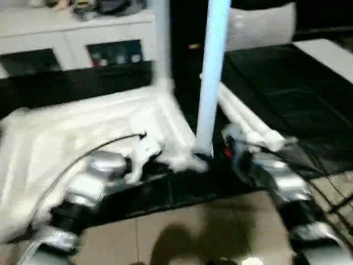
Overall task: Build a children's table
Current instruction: Rotate leg to tighten
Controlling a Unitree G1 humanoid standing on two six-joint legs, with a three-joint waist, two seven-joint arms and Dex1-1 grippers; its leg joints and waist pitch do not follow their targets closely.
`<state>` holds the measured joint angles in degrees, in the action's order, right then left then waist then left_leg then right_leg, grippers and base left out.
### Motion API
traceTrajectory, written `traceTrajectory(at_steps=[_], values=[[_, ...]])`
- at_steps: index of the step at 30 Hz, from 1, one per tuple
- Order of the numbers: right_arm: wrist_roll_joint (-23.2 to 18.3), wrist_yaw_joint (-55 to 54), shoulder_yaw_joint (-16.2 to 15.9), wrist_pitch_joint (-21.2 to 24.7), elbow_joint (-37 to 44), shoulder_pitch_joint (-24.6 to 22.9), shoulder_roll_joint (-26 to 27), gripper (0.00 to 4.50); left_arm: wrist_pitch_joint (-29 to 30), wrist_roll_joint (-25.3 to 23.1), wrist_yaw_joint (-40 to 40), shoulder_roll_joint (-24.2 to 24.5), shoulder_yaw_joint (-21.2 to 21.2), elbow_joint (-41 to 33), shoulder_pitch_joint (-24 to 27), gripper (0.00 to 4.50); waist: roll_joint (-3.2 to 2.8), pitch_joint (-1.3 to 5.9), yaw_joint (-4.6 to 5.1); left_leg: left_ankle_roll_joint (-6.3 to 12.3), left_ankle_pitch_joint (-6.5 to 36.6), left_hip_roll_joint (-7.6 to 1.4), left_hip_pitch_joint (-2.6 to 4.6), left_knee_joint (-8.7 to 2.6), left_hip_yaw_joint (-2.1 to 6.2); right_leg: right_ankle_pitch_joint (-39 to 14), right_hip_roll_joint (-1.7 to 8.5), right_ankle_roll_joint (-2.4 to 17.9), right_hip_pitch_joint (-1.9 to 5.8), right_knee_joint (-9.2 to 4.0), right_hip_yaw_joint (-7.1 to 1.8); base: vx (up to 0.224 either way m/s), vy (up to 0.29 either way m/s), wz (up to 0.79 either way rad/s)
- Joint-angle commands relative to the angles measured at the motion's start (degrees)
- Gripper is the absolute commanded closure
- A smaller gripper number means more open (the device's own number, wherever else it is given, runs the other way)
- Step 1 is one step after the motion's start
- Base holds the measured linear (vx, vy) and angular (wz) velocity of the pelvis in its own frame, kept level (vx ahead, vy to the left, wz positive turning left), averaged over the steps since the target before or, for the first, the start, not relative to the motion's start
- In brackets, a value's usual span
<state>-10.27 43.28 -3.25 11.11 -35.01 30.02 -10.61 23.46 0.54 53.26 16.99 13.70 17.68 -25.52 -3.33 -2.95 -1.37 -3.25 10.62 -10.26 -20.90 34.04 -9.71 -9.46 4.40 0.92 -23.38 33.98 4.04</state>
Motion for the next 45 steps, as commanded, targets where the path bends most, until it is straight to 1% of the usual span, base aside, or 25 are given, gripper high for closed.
traceTrajectory(at_steps=[1, 2, 4, 6, 8, 9, 10, 13, 15, 16, 17, 18, 20, 21, 23, 24, 27, 29, 32, 34, 35, 38, 39, 43, 45], values=[[-1.3, -3.9, -1.2, 0.5, -2.2, 1.7, 4.6, 1.77, 0.8, 2.9, -1.8, -3.6, 0.6, -2.8, -0.6, 4.50, 0.67, 3.30, -0.34, 1.00, 16.4, -2.03, 0.15, -4.27, 1.08, -28.4, 3.84, 8.5, 2.64, -5.41, -1.95, 0.000, 0.000, 0.00], [-0.3, -8.9, -0.3, -1.3, -4.0, 2.6, 6.9, 1.77, 2.4, 2.3, -7.2, -7.4, -0.6, -3.0, -1.5, 4.50, 0.72, 3.31, -0.24, 1.42, 16.3, -1.91, 0.20, -4.12, 0.85, -28.2, 3.75, 8.5, 2.48, -5.48, -1.98, 0.000, 0.000, 0.00], [0.4, -11.9, 0.2, -2.3, -5.0, 3.0, 7.9, 1.77, 2.6, 1.5, -9.7, -9.1, -0.6, -2.7, -2.0, 4.50, 0.75, 3.52, -0.60, 2.21, 15.2, -1.76, 0.44, -3.95, 0.73, -27.4, 3.70, 8.5, 2.46, -5.61, -2.07, 0.000, 0.000, 0.00], [0.5, -13.3, 1.4, -4.0, -5.5, 3.0, 8.7, 1.07, 1.8, 0.2, -11.9, -10.9, 0.3, -2.3, -2.6, 4.50, 0.48, 3.64, -0.89, 2.78, 13.6, -1.99, 0.14, -4.04, 0.69, -24.1, 3.59, 9.0, 2.57, -5.29, -2.18, 0.000, 0.000, 0.00], [0.5, -13.8, 2.4, -4.5, -5.8, 3.0, 9.1, 1.05, 2.2, -0.6, -12.6, -11.3, 0.8, -2.8, -2.6, 4.50, 0.50, 3.98, -1.28, 3.85, 10.8, -2.00, -0.18, -3.87, 0.63, -17.2, 3.54, 10.7, 2.94, -4.49, -2.31, 0.000, 0.000, 0.00], [0.1, -12.7, 2.8, -4.6, -5.2, 2.6, 8.7, 0.98, 1.9, -1.3, -12.6, -10.8, 1.2, -2.7, -2.6, 4.50, 0.57, 3.99, -1.37, 4.46, 10.3, -1.99, -0.25, -3.83, 0.62, -15.8, 3.53, 11.3, 3.06, -4.36, -2.21, 0.000, 0.000, 0.00], [-0.1, -10.4, 2.8, -5.2, -4.1, 1.7, 7.3, 0.85, 1.0, -2.0, -11.9, -9.7, 1.6, -2.2, -2.6, 4.50, 0.28, 4.00, -1.47, 4.63, 10.3, -1.94, -0.26, -3.76, 0.64, -15.8, 3.61, 11.4, 3.09, -4.33, -2.17, 0.000, 0.000, 0.00], [-0.2, -6.3, 2.4, -7.0, -2.6, 0.1, 4.3, 0.62, 0.4, -3.0, -11.5, -7.8, 2.1, -1.8, -2.5, 4.50, 0.32, 4.10, -1.88, 5.64, 9.1, -1.98, -0.43, -3.56, 0.57, -13.6, 3.59, 11.7, 3.28, -4.15, -2.22, 0.000, 0.000, 0.00], [-0.5, -1.6, 1.9, -8.2, -0.8, -1.5, 0.8, 0.48, -1.2, -3.6, -10.0, -6.0, 2.4, -1.0, -2.3, 4.50, 0.35, 4.19, -2.48, 5.79, 8.8, -1.99, -0.25, -3.49, 0.64, -13.7, 3.61, 11.5, 3.42, -4.23, -2.09, 0.000, 0.000, 0.00], [-0.5, -1.6, 1.9, -8.2, -0.8, -1.5, 0.8, 0.48, -1.2, -3.6, -10.0, -6.0, 2.4, -1.0, -2.3, 4.50, 0.37, 4.17, -2.38, 6.01, 8.9, -2.02, -0.25, -3.46, 0.50, -13.3, 3.55, 11.7, 3.28, -4.14, -2.23, 0.000, 0.000, 0.00], [-0.7, 1.0, 1.8, -8.5, 0.2, -2.3, -1.2, 0.32, -2.3, -3.8, -8.8, -5.0, 2.5, -0.4, -2.2, 4.50, 0.41, 4.21, -2.54, 6.17, 8.8, -1.99, -0.33, -3.45, 0.62, -12.8, 3.56, 11.9, 3.47, -4.05, -2.13, 0.000, 0.000, 0.00], [-0.8, 4.8, 1.9, -8.8, 1.4, -3.0, -4.4, 0.32, -4.9, -3.8, -5.8, -3.1, 3.1, 0.6, -1.8, 4.50, 0.13, 4.13, -2.60, 6.27, 9.0, -1.94, -0.41, -3.48, 0.70, -12.9, 3.55, 11.8, 3.49, -4.11, -2.08, 0.000, 0.000, 0.00], [-0.5, 6.4, 2.0, -9.1, 1.7, -3.1, -5.9, 0.10, -6.0, -3.8, -4.3, -2.2, 3.5, 1.0, -1.6, 4.50, 0.39, 4.04, -2.44, 6.29, 10.3, -1.91, -0.40, -3.49, 0.62, -14.4, 3.48, 11.4, 3.48, -4.29, -2.05, 0.000, 0.000, 0.00], [-0.2, 7.9, 1.8, -9.7, 1.9, -3.1, -7.1, 0.04, -7.1, -3.8, -3.0, -1.4, 4.0, 1.3, -1.5, 4.50, 0.28, 4.00, -2.38, 6.00, 10.7, -1.92, -0.42, -3.56, 0.67, -15.5, 3.50, 11.3, 3.49, -4.36, -1.98, 0.000, 0.000, 0.00], [0.0, 12.1, 1.1, -10.9, 2.5, -3.0, -9.6, 0.04, -9.5, -3.4, 0.6, 0.4, 5.1, 1.4, -1.0, 4.50, 0.35, 3.87, -2.31, 5.60, 11.9, -1.96, -0.33, -3.67, 0.65, -17.9, 3.52, 10.8, 3.39, -4.59, -1.97, 0.000, 0.000, 0.00], [-0.1, 15.0, 0.6, -11.1, 3.0, -3.0, -10.8, 0.04, -10.9, -3.1, 2.8, 1.5, 5.7, 1.5, -0.8, 4.50, 0.16, 3.94, -2.51, 5.53, 12.3, -2.07, -0.18, -3.66, 0.74, -18.8, 3.65, 10.7, 3.32, -4.66, -1.97, 0.000, 0.000, 0.00], [-0.2, 20.1, -0.9, -11.3, 3.8, -2.9, -13.0, 0.04, -13.2, -2.7, 6.5, 3.5, 6.9, 1.5, -0.6, 4.50, 0.20, 4.01, -2.77, 5.84, 11.9, -2.30, -0.12, -3.60, 0.66, -16.3, 3.44, 11.7, 3.23, -4.29, -2.06, 0.000, 0.000, 0.00], [-0.2, 25.2, -3.1, -11.5, 4.8, -2.9, -15.2, 0.04, -15.9, -2.8, 10.4, 5.8, 8.3, 2.1, -0.7, 4.50, 0.36, 3.98, -3.06, 6.25, 11.6, -2.35, -0.22, -3.61, 0.66, -15.6, 3.44, 12.1, 3.27, -4.09, -2.01, 0.000, 0.000, 0.00], [0.1, 31.0, -5.7, -11.7, 5.3, -2.5, -16.8, 0.04, -19.6, -2.8, 16.2, 8.3, 9.8, 3.3, -1.1, 4.50, 0.51, 3.97, -3.73, 6.30, 11.8, -2.43, -0.04, -3.58, 0.55, -16.8, 3.61, 12.0, 3.13, -4.21, -2.13, 0.000, 0.000, 0.00], [0.2, 32.3, -6.2, -11.6, 5.3, -2.4, -16.9, 0.04, -20.4, -2.6, 17.4, 8.7, 10.0, 3.5, -1.3, 4.50, 0.43, 3.94, -3.88, 5.99, 11.7, -2.53, -0.02, -3.66, 0.56, -16.6, 3.60, 12.2, 3.05, -4.07, -2.19, 0.000, 0.000, 0.00], [0.2, 33.7, -6.9, -11.4, 5.3, -2.2, -17.0, 0.20, -20.9, -2.4, 18.7, 9.1, 10.2, 3.8, -1.6, 4.50, 0.58, 3.94, -3.91, 5.75, 11.7, -2.56, 0.00, -3.69, 0.54, -16.4, 3.61, 12.3, 3.07, -4.04, -2.21, 0.000, 0.000, 0.00], [0.1, 36.5, -8.5, -10.9, 5.0, -1.6, -16.5, 0.20, -22.4, -1.2, 22.7, 10.1, 11.1, 4.5, -2.3, 4.50, 0.45, 4.01, -4.00, 5.51, 11.5, -2.55, -0.05, -3.69, 0.61, -15.8, 3.67, 12.6, 3.14, -3.81, -2.23, 0.000, 0.000, 0.00], [0.1, 36.6, -8.5, -10.9, 5.0, -1.5, -16.5, 0.54, -22.6, -1.1, 22.9, 10.1, 11.1, 4.5, -2.4, 4.50, 0.45, 4.02, -3.99, 5.44, 11.5, -2.60, 0.01, -3.71, 0.59, -15.5, 3.69, 12.9, 3.12, -3.80, -2.27, 0.000, 0.000, 0.00], [-0.8, 38.1, -9.2, -10.7, 4.8, -1.2, -15.9, 0.71, -24.3, -0.7, 25.0, 10.4, 11.3, 5.4, -2.7, 4.50, 0.52, 3.93, -4.12, 5.24, 11.7, -2.57, -0.05, -3.74, 0.56, -16.2, 3.71, 12.7, 3.13, -3.88, -2.30, 0.000, 0.000, 0.00], [-1.2, 38.7, -9.3, -10.3, 5.1, -1.3, -15.5, 1.03, -24.7, -0.8, 25.8, 10.4, 11.3, 5.8, -2.7, 4.50, 0.45, 3.98, -4.17, 4.95, 11.7, -2.61, 0.02, -3.78, 0.62, -16.6, 3.74, 12.5, 3.17, -3.88, -2.30, 0.000, 0.000, 0.00]])
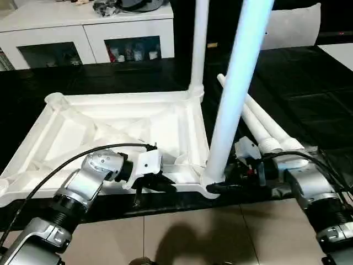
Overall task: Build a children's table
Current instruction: Rotate leg to tighten
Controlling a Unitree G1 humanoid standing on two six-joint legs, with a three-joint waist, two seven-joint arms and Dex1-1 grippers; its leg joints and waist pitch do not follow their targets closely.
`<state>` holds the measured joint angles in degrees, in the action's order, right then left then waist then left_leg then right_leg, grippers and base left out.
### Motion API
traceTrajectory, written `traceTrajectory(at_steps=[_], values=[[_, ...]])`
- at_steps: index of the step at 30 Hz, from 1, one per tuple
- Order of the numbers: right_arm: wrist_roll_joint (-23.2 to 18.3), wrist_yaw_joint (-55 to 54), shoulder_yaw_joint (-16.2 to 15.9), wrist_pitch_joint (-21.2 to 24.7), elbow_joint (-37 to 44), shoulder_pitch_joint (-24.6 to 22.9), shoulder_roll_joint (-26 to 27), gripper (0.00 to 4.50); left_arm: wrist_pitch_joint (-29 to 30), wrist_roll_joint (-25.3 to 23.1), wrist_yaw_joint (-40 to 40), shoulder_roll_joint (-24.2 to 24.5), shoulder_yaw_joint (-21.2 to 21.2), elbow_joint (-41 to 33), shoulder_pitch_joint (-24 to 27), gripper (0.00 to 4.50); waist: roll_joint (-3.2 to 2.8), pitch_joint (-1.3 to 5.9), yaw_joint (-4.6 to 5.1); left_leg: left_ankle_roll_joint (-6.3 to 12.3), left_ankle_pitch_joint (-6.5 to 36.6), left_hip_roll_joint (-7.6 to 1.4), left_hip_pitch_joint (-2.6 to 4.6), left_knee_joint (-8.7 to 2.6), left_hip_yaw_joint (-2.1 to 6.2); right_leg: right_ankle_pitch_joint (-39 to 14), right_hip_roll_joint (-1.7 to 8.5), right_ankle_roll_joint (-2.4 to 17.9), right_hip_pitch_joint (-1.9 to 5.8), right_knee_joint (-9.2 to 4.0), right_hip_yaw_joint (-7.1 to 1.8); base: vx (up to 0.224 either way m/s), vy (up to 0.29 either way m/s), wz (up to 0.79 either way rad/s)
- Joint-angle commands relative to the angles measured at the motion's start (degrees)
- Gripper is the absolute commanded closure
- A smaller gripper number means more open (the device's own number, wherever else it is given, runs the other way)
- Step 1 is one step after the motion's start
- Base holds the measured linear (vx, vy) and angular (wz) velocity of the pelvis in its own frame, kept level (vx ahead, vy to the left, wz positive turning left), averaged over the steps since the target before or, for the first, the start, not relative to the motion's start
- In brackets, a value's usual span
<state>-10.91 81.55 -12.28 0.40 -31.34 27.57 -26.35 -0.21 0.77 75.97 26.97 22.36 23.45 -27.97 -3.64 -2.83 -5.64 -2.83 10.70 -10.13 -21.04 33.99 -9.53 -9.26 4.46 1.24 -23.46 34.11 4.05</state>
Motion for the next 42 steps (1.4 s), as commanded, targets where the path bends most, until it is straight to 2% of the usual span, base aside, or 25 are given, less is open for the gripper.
traceTrajectory(at_steps=[1, 6, 9, 10, 12, 15, 16, 17, 18, 20, 21, 23, 25, 26, 27, 28, 29, 30, 32, 33, 35, 36, 39, 40, 42], values=[[-0.7, 0.6, -0.3, 0.7, 1.6, 1.0, 0.3, 1.03, -1.1, -1.1, 3.2, 0.5, 2.6, 0.1, -0.3, 4.50, 0.73, 3.89, 0.08, 4.55, 11.5, -2.73, 0.17, -3.74, 0.45, -16.6, 3.65, 12.2, 3.26, -3.99, -2.30, 0.000, 0.000, 0.00], [-2.1, 2.0, -0.5, 2.8, 3.0, -0.5, 0.7, 1.50, 0.1, 0.1, 4.1, 0.7, 2.5, -0.5, 0.5, 4.50, 0.69, 3.94, 0.05, 4.52, 11.0, -2.73, 0.17, -3.69, 0.42, -15.4, 3.57, 12.4, 3.31, -3.86, -2.33, 0.000, 0.000, 0.00], [-2.8, 2.4, -0.3, 3.7, 3.7, -1.1, 0.8, 1.61, 0.9, 0.7, 4.2, 0.6, 2.1, -1.0, 1.0, 4.50, 0.71, 3.96, 0.02, 4.64, 10.5, -2.74, 0.10, -3.67, 0.42, -14.8, 3.60, 12.6, 3.35, -3.77, -2.34, 0.000, 0.000, 0.00], [-4.7, 2.1, 0.6, 5.8, 5.2, -2.0, 1.6, 1.69, 3.4, 2.0, 3.6, 0.4, 1.2, -2.8, 2.2, 4.50, 0.62, 3.97, 0.04, 4.58, 10.8, -2.78, 0.18, -3.70, 0.43, -15.0, 3.59, 12.7, 3.28, -3.76, -2.31, 0.000, 0.000, 0.00], [-5.6, 0.6, 1.0, 7.9, 6.6, -2.9, 2.6, 1.75, 6.1, 2.8, 1.9, 0.1, 0.3, -4.6, 3.3, 4.50, 0.64, 3.95, 0.08, 4.50, 10.6, -2.92, 0.14, -3.79, 0.42, -14.5, 3.59, 12.8, 3.32, -3.70, -2.38, 0.000, 0.000, 0.00], [-3.3, -10.3, 2.1, 9.3, 4.8, -2.5, 7.7, 1.80, 12.9, 4.1, -4.5, -2.1, -2.1, -8.2, 5.0, 4.50, 0.64, 3.76, 0.46, 3.53, 11.4, -2.94, 0.16, -3.99, 0.44, -16.6, 3.63, 12.5, 3.15, -3.72, -2.37, 0.000, 0.000, 0.00], [-2.0, -17.0, 3.1, 9.7, 2.6, -1.6, 10.7, 1.80, 16.0, 4.3, -7.4, -3.5, -3.0, -9.5, 5.3, 4.50, 0.77, 3.35, 1.06, 2.66, 12.7, -2.59, -0.15, -4.21, 0.53, -21.1, 3.67, 11.2, 3.32, -4.14, -2.15, 0.000, 0.000, 0.00], [-1.8, -18.0, 3.3, 9.7, 2.3, -1.4, 11.2, 1.80, 16.4, 4.4, -7.7, -3.7, -3.1, -9.7, 5.3, 4.50, 0.95, 3.25, 1.22, 2.16, 13.4, -2.44, 0.03, -4.27, 0.55, -24.2, 3.76, 10.2, 3.19, -4.63, -2.08, 0.000, 0.000, 0.00], [-1.5, -22.7, 4.3, 9.9, 0.7, -0.7, 13.6, 1.80, 18.4, 4.6, -9.7, -4.9, -3.6, -10.7, 5.5, 4.50, 1.07, 3.14, 2.15, 0.93, 15.0, -2.18, 0.15, -4.32, 0.78, -29.4, 3.90, 8.2, 3.12, -5.18, -1.96, 0.000, 0.000, 0.00], [-1.6, -25.4, 4.9, 9.8, -0.4, -0.2, 15.1, 1.80, 19.7, 4.6, -11.3, -5.9, -3.9, -11.1, 5.5, 4.50, 0.91, 3.07, 3.00, 0.63, 16.6, -2.25, 0.30, -4.45, 0.94, -31.2, 3.76, 7.1, 2.89, -5.48, -1.95, 0.000, 0.000, 0.00], [-1.3, -32.6, 6.5, 10.2, -3.3, 1.5, 18.7, 1.81, 22.2, 3.5, -16.2, -9.0, -4.5, -11.5, 5.0, 4.50, 1.05, 3.07, 3.53, 0.64, 16.9, -2.31, 0.28, -4.40, 0.93, -30.4, 3.85, 7.5, 2.79, -5.40, -2.09, 0.000, 0.000, 0.00], [-1.2, -35.9, 7.2, 10.3, -4.5, 2.2, 20.3, 1.81, 23.5, 2.6, -18.9, -10.6, -4.8, -11.8, 4.7, 4.50, 0.90, 3.00, 4.07, 0.38, 17.5, -2.18, 0.35, -4.39, 1.03, -30.9, 3.69, 7.5, 2.73, -5.65, -1.79, 0.000, 0.000, 0.00], [0.1, -42.5, 8.1, 10.0, -7.3, 3.7, 22.3, 1.81, 24.5, 1.4, -23.9, -13.9, -5.7, -10.5, 3.6, 4.50, 0.95, 3.13, 4.07, 0.65, 17.4, -2.04, 0.60, -4.24, 0.91, -30.9, 3.71, 7.2, 2.51, -5.82, -1.92, 0.000, 0.000, 0.00], [1.3, -50.8, 10.3, 9.3, -11.1, 5.5, 24.3, 1.81, 25.1, 0.2, -30.5, -18.0, -6.9, -8.3, 1.9, 4.50, 0.55, 3.06, 4.04, 0.61, 17.2, -2.09, 0.69, -4.23, 0.81, -29.8, 3.67, 7.5, 2.35, -5.75, -2.08, 0.000, 0.000, 0.00], [2.2, -56.9, 12.1, 8.2, -14.1, 6.9, 25.4, 1.81, 25.1, -0.6, -35.8, -21.2, -7.8, -6.3, 0.3, 4.50, 0.77, 2.85, 4.32, 0.16, 18.3, -1.89, 1.18, -4.13, 0.69, -30.7, 3.40, 7.4, 2.01, -6.17, -1.90, 0.000, 0.000, 0.00], [2.3, -57.4, 12.3, 7.7, -14.4, 7.0, 25.5, 1.81, 24.9, -0.8, -36.9, -21.8, -8.0, -5.8, -0.1, 4.50, 0.83, 3.00, 4.13, 0.07, 18.7, -1.69, 1.50, -3.95, 0.67, -31.3, 3.44, 7.3, 2.00, -6.20, -1.77, 0.000, 0.000, 0.00], [2.4, -57.4, 12.6, 6.0, -14.8, 7.1, 25.4, 1.46, 24.5, -1.4, -39.1, -23.1, -8.1, -4.7, -1.0, 4.50, 0.67, 3.20, 3.89, 0.65, 18.4, -1.64, 1.36, -3.94, 0.61, -30.6, 3.52, 6.9, 2.25, -6.35, -1.86, 0.000, 0.000, 0.00], [2.1, -56.9, 12.9, 5.4, -14.4, 7.0, 25.4, 1.11, 24.2, -1.6, -39.5, -23.4, -7.9, -4.3, -1.4, 4.50, 0.57, 3.34, 3.43, 1.57, 17.3, -1.81, 1.09, -4.04, 0.56, -27.6, 3.49, 7.4, 2.35, -6.16, -2.06, 0.000, 0.000, 0.00], [1.2, -56.3, 14.1, 5.0, -13.6, 6.7, 25.3, 1.09, 24.1, -2.1, -39.6, -23.5, -7.7, -4.2, -1.7, 4.50, 0.72, 3.81, 3.15, 3.20, 13.9, -1.84, 0.37, -4.04, 0.58, -21.2, 3.50, 8.8, 3.02, -5.19, -2.22, 0.000, 0.000, 0.00], [0.5, -55.0, 15.1, 4.2, -12.5, 6.1, 24.6, 0.99, 23.6, -2.6, -38.8, -22.9, -7.3, -4.1, -1.9, 4.50, 0.21, 3.92, 3.11, 4.00, 12.5, -1.97, 0.22, -3.93, 0.58, -17.9, 3.53, 10.0, 3.05, -4.84, -2.23, 0.000, 0.000, 0.00], [0.3, -54.1, 15.4, 3.7, -11.8, 5.8, 24.1, 0.83, 23.4, -2.8, -38.2, -22.5, -7.2, -4.1, -1.9, 4.50, 0.36, 4.07, 2.89, 4.97, 10.6, -1.96, -0.04, -3.74, 0.50, -14.7, 3.51, 11.2, 3.24, -4.54, -2.11, 0.000, 0.000, 0.00], [0.1, -51.7, 15.2, 2.9, -10.5, 4.8, 22.7, 0.64, 22.8, -3.1, -37.2, -21.2, -7.0, -3.8, -1.8, 4.50, 0.22, 4.04, 2.68, 5.33, 10.5, -1.90, -0.09, -3.58, 0.44, -15.4, 3.58, 11.1, 3.29, -4.71, -2.01, 0.000, 0.000, 0.00], [0.9, -46.4, 14.1, 0.3, -8.7, 2.7, 18.6, 0.60, 21.0, -4.7, -34.8, -18.4, -6.4, -2.3, -1.7, 4.50, 0.27, 4.15, 2.03, 5.96, 9.2, -1.89, -0.27, -3.49, 0.53, -15.2, 3.67, 10.4, 3.56, -4.66, -1.96, 0.000, 0.000, 0.00], [0.9, -44.5, 13.6, -0.2, -8.1, 2.1, 17.5, 0.41, 20.3, -4.7, -33.8, -17.6, -6.2, -2.0, -1.6, 4.50, 0.08, 4.14, 2.04, 6.07, 9.3, -1.89, -0.24, -3.45, 0.51, -14.9, 3.61, 10.7, 3.44, -4.55, -1.95, 0.000, 0.000, 0.00], [0.8, -41.0, 12.8, -0.7, -6.4, 1.0, 15.5, 0.20, 19.5, -4.8, -32.1, -16.3, -5.8, -1.7, -1.3, 4.50, 0.19, 4.07, 1.99, 6.12, 9.5, -1.99, -0.38, -3.51, 0.57, -13.9, 3.56, 11.1, 3.62, -4.43, -1.89, 0.000, 0.000, 0.00]])
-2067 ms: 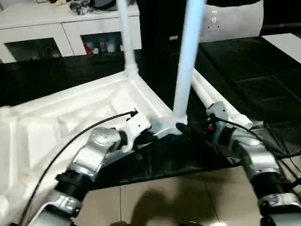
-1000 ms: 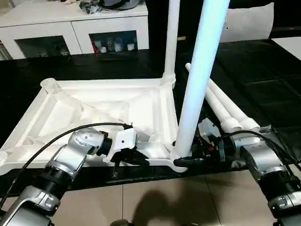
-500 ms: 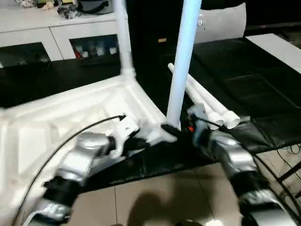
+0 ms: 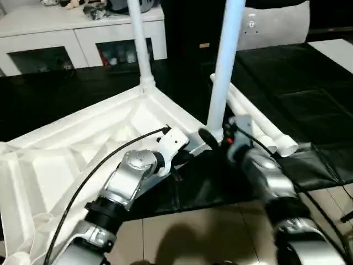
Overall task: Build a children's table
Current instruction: Rotate leg to tighten
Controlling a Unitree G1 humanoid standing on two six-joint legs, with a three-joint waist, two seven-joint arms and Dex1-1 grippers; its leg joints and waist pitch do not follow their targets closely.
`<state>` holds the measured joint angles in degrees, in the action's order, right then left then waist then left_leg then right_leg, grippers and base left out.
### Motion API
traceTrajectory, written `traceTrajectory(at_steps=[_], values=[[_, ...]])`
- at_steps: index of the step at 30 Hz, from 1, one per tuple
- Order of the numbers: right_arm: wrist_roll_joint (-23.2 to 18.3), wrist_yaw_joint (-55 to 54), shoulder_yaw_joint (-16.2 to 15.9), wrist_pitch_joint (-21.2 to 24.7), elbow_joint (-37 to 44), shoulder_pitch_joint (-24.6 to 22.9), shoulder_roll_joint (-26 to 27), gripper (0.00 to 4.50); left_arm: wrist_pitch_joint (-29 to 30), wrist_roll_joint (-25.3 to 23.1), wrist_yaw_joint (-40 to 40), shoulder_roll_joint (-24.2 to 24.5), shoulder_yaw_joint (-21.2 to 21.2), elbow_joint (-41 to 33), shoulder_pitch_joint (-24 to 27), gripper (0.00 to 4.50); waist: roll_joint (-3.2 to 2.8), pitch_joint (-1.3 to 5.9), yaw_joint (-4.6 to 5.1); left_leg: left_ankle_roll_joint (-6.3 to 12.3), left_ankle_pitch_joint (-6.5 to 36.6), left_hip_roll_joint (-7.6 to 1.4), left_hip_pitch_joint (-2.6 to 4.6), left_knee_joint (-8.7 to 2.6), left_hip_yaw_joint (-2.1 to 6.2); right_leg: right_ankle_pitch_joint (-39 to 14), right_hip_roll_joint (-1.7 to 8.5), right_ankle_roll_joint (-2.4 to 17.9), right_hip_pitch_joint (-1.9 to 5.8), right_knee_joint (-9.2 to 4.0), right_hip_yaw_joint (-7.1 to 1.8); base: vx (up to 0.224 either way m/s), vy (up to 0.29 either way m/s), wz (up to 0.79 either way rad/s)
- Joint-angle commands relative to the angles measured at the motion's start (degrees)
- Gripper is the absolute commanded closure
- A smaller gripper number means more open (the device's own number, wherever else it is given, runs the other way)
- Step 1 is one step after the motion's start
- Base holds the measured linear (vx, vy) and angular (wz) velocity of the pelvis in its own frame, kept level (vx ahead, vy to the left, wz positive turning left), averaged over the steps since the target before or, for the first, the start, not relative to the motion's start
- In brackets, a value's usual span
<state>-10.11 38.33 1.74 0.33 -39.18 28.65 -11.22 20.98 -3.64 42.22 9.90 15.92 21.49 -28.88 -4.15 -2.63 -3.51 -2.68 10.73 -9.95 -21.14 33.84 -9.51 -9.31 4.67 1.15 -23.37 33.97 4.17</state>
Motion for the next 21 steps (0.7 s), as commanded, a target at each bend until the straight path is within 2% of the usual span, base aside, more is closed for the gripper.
traceTrajectory(at_steps=[1, 3, 8, 10, 11, 13, 14, 15, 17, 21], values=[[-0.3, 5.3, -1.5, -0.8, 3.0, -0.9, -1.5, 0.10, -3.1, -0.3, 4.0, 2.4, 1.3, 0.3, -0.1, 4.50, 0.61, 3.81, -0.15, 6.13, 10.2, -2.08, -0.29, -3.39, 0.57, -14.8, 3.33, 11.1, 3.53, -4.46, -1.94, 0.000, 0.000, 0.00], [-0.8, 12.2, -2.3, -0.6, 5.6, -1.9, -5.9, 0.04, -6.1, -0.3, 9.4, 6.2, 3.0, 0.6, 0.5, 4.50, 0.54, 3.72, -0.20, 5.63, 11.6, -2.29, -0.13, -3.55, 0.64, -17.4, 3.36, 10.3, 3.48, -4.66, -2.00, 0.000, 0.000, 0.00], [0.0, 19.9, -4.7, -1.5, 6.6, -1.6, -10.5, 0.04, -10.8, -0.3, 16.3, 10.5, 4.9, 1.5, 0.8, 4.50, 0.57, 3.57, -0.13, 4.96, 13.3, -2.36, 0.01, -3.66, 0.64, -19.2, 3.32, 10.2, 3.33, -4.71, -1.97, 0.000, 0.000, 0.00], [0.0, 23.0, -5.8, -1.5, 7.0, -1.3, -11.9, 0.04, -12.6, 0.3, 19.4, 11.8, 5.4, 1.6, 0.8, 4.50, 0.56, 3.64, -0.27, 5.05, 12.7, -2.47, 0.01, -3.63, 0.59, -18.3, 3.37, 11.1, 3.32, -4.56, -1.99, 0.000, 0.000, 0.00], [-0.3, 27.8, -7.4, -0.7, 7.8, -1.1, -13.4, 0.04, -15.0, 0.3, 23.1, 13.9, 6.5, 1.9, 0.6, 4.50, 0.69, 3.69, -0.30, 5.23, 12.3, -2.51, -0.07, -3.56, 0.52, -17.4, 3.40, 11.6, 3.36, -4.42, -2.03, 0.000, 0.000, 0.00], [-0.8, 31.2, -8.5, 0.1, 8.7, -1.0, -14.3, 0.04, -17.1, 0.4, 25.4, 15.2, 7.2, 2.6, 0.3, 4.50, 0.71, 3.67, -0.58, 5.71, 12.1, -2.59, -0.07, -3.57, 0.56, -17.2, 3.34, 11.7, 3.32, -4.28, -2.02, 0.000, 0.000, 0.00], [-0.8, 31.2, -8.5, 0.1, 8.7, -1.0, -14.3, 0.20, -17.1, 0.4, 25.4, 15.2, 7.2, 2.6, 0.3, 4.50, 0.63, 3.68, -0.67, 5.79, 12.0, -2.73, -0.01, -3.58, 0.53, -17.0, 3.41, 11.7, 3.27, -4.24, -2.11, 0.000, 0.000, 0.00], [-1.0, 34.2, -9.7, 1.3, 9.3, -1.0, -14.9, 0.32, -18.4, 0.6, 27.9, 16.3, 7.8, 2.9, 0.1, 4.50, 0.99, 3.70, -0.87, 5.82, 11.4, -2.74, 0.01, -3.52, 0.50, -16.5, 3.42, 11.9, 3.28, -4.15, -2.13, 0.000, 0.000, 0.00], [-0.8, 36.3, -10.9, 1.7, 9.3, -0.8, -14.9, 0.43, -19.1, 1.3, 31.2, 17.2, 8.4, 2.5, 0.1, 4.50, 0.77, 3.71, -1.20, 5.60, 11.4, -2.86, 0.13, -3.60, 0.48, -17.0, 3.49, 12.0, 3.15, -4.09, -2.20, 0.000, 0.000, 0.00], [-0.8, 37.5, -11.9, 1.7, 8.6, -0.2, -14.3, 0.72, -19.8, 2.4, 34.8, 17.9, 9.1, 1.5, 0.4, 4.50, 0.97, 3.70, -1.74, 4.89, 11.3, -2.97, 0.25, -3.65, 0.41, -16.7, 3.62, 12.5, 3.07, -3.90, -2.37, 0.000, 0.000, 0.00]])
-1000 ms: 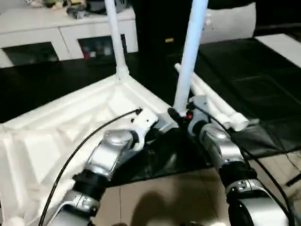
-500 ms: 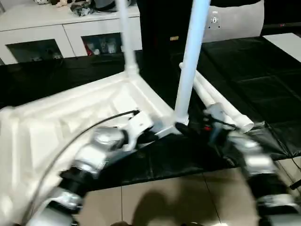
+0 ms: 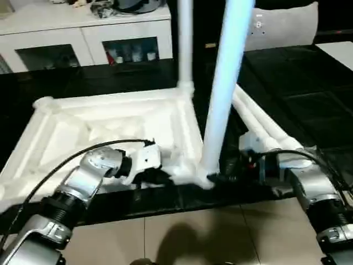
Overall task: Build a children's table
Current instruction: Rotate leg to tighten
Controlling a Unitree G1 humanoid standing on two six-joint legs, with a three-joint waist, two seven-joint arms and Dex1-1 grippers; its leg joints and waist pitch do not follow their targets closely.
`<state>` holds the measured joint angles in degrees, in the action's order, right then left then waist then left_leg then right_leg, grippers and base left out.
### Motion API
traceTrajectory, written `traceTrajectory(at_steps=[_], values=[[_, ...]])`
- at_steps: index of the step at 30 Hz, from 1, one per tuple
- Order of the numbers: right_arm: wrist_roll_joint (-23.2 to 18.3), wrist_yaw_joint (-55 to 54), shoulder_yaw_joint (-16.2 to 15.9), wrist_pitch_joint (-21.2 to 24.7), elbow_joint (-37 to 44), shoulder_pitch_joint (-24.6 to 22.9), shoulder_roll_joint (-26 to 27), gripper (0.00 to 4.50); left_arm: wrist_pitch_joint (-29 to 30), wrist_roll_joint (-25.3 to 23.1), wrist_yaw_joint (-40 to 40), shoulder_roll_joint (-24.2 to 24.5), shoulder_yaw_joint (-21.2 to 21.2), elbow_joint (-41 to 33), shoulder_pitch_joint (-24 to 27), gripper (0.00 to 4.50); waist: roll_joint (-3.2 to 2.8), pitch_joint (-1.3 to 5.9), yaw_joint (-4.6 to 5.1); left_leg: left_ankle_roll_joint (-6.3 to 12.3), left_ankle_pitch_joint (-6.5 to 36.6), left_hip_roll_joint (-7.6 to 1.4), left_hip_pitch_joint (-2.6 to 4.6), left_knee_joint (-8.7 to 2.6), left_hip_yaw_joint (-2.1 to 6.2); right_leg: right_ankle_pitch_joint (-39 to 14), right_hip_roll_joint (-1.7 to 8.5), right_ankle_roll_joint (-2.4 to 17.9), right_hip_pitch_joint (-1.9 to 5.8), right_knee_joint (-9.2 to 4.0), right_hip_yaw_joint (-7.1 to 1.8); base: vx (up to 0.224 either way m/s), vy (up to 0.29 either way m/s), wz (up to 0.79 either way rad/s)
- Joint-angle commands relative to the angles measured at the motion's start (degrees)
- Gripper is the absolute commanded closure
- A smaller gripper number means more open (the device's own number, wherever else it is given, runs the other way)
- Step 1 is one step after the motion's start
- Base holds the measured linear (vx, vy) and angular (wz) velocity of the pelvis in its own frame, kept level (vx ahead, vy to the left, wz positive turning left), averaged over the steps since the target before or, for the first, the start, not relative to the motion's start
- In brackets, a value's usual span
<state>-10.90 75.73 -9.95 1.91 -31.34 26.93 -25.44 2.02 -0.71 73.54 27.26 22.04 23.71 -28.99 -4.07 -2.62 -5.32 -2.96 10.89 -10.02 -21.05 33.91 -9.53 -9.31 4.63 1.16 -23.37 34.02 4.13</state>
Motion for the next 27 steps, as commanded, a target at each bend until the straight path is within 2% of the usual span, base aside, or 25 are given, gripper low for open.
traceTrajectory(at_steps=[1, 2, 6, 8, 10, 14, 17, 19, 20, 21, 22, 23, 24, 26, 27], values=[[0.0, 0.2, -0.3, 0.2, 0.7, 1.7, 0.1, 0.78, -0.7, -0.4, 3.9, 0.6, 3.1, -1.0, 0.5, 4.50, 0.82, 3.71, 0.03, 5.04, 11.1, -2.95, 0.19, -3.77, 0.47, -16.7, 3.67, 12.5, 3.06, -3.91, -2.31, 0.000, 0.000, 0.00], [-0.2, 0.6, -0.4, 0.4, 0.6, 1.8, 0.3, 0.85, -1.0, -0.2, 4.3, 0.6, 3.4, -0.9, 0.5, 4.50, 0.98, 3.66, 0.07, 4.91, 11.2, -2.89, 0.16, -3.77, 0.45, -16.7, 3.62, 12.4, 3.07, -3.92, -2.32, 0.000, 0.000, 0.00], [-0.2, 1.9, -1.2, 0.8, 0.8, 1.7, 0.5, 1.16, -1.9, -0.4, 4.6, 0.3, 3.7, -0.3, 0.4, 4.50, 0.98, 3.67, 0.11, 4.56, 11.3, -2.81, 0.13, -3.79, 0.46, -18.0, 3.65, 11.7, 3.14, -4.08, -2.34, 0.000, 0.000, 0.00], [-0.3, 2.1, -1.3, 0.9, 0.8, 1.6, 0.5, 1.25, -2.0, -0.5, 4.7, 0.2, 3.7, -0.2, 0.4, 4.50, 0.96, 3.72, 0.07, 4.65, 10.9, -2.83, 0.13, -3.75, 0.46, -17.4, 3.61, 11.7, 3.12, -4.01, -2.35, 0.000, 0.000, 0.00], [-0.5, 2.5, -1.3, 1.2, 1.1, 1.5, 0.5, 1.54, -2.1, -0.4, 5.0, 0.2, 3.6, 0.0, 0.4, 4.50, 1.01, 3.74, 0.09, 4.83, 10.2, -2.79, 0.05, -3.71, 0.45, -16.5, 3.58, 11.9, 3.18, -3.91, -2.33, 0.000, 0.000, 0.00], [-0.9, 2.9, -1.3, 1.8, 1.8, 0.6, 0.5, 1.73, -1.3, 0.1, 4.9, 0.3, 3.2, -0.1, 0.9, 4.50, 0.97, 3.73, 0.04, 4.75, 10.5, -2.78, 0.06, -3.72, 0.46, -17.4, 3.59, 11.7, 3.19, -3.98, -2.29, 0.000, 0.000, 0.00], [-1.2, 1.9, -0.8, 2.4, 2.4, -0.2, 1.0, 1.75, 0.7, 0.7, 3.3, 0.0, 2.4, -1.0, 1.7, 4.50, 0.91, 3.71, 0.05, 4.54, 10.5, -2.82, 0.08, -3.76, 0.44, -17.2, 3.57, 11.7, 3.18, -4.00, -2.33, 0.000, 0.000, 0.00], [-1.0, -2.9, 0.0, 3.6, 2.7, -1.0, 3.1, 1.77, 6.2, 2.2, -0.6, -1.8, 0.4, -3.6, 3.2, 4.50, 0.93, 3.64, 0.20, 4.29, 10.6, -2.84, 0.02, -3.83, 0.44, -17.5, 3.64, 11.8, 3.25, -3.92, -2.33, 0.000, 0.000, 0.00], [-0.9, -3.3, 0.0, 3.6, 2.7, -1.0, 3.2, 1.77, 6.4, 2.3, -0.8, -1.9, 0.3, -3.7, 3.3, 4.50, 0.89, 3.54, 0.21, 4.07, 11.0, -2.84, 0.03, -3.87, 0.49, -19.2, 3.70, 11.5, 3.10, -4.18, -2.28, 0.000, 0.000, 0.00], [0.4, -9.5, 0.8, 3.5, 1.2, -0.6, 5.7, 1.78, 9.6, 2.7, -3.8, -3.3, -0.6, -5.2, 3.9, 4.50, 0.93, 3.31, 0.43, 3.74, 12.2, -2.67, 0.17, -3.98, 0.41, -21.9, 3.59, 10.8, 2.93, -4.55, -2.29, 0.000, 0.000, 0.00], [0.4, -9.5, 0.8, 3.5, 1.2, -0.6, 5.7, 1.78, 9.6, 2.7, -3.8, -3.3, -0.6, -5.2, 3.9, 4.50, 0.94, 3.29, 0.62, 3.21, 12.6, -2.71, 0.17, -4.05, 0.51, -22.8, 3.64, 10.5, 2.94, -4.47, -2.31, 0.000, 0.000, 0.00], [1.5, -17.5, 2.1, 4.4, -1.2, 0.4, 9.2, 1.78, 13.2, 3.1, -7.9, -5.6, -1.8, -6.5, 4.3, 4.50, 0.84, 3.19, 0.96, 2.40, 13.5, -2.64, 0.12, -4.28, 0.65, -24.8, 3.69, 9.8, 3.00, -4.65, -2.26, 0.000, 0.000, 0.00], [1.7, -23.3, 3.4, 4.5, -3.1, 1.4, 12.1, 1.78, 15.5, 3.3, -11.4, -7.7, -2.7, -7.1, 4.3, 4.50, 0.69, 2.90, 1.77, 1.34, 15.5, -2.51, 0.20, -4.44, 0.77, -27.3, 3.71, 9.3, 2.78, -4.90, -2.10, 0.000, 0.000, 0.00], [1.5, -27.4, 4.4, 4.4, -4.7, 2.2, 14.4, 1.78, 17.2, 3.1, -14.7, -9.9, -3.4, -7.2, 3.9, 4.50, 0.83, 2.91, 2.50, 0.68, 17.3, -2.25, 0.39, -4.42, 1.00, -30.3, 3.74, 8.1, 2.84, -5.30, -1.86, 0.000, 0.000, 0.00], [1.6, -35.0, 6.1, 4.4, -7.7, 3.7, 18.0, 1.78, 19.3, 2.2, -20.6, -13.9, -4.6, -6.4, 2.8, 4.50, 0.93, 2.85, 3.33, 0.63, 18.0, -2.18, 0.40, -4.41, 1.01, -31.5, 3.70, 7.3, 2.62, -5.67, -1.90, 0.000, 0.000, 0.00]])
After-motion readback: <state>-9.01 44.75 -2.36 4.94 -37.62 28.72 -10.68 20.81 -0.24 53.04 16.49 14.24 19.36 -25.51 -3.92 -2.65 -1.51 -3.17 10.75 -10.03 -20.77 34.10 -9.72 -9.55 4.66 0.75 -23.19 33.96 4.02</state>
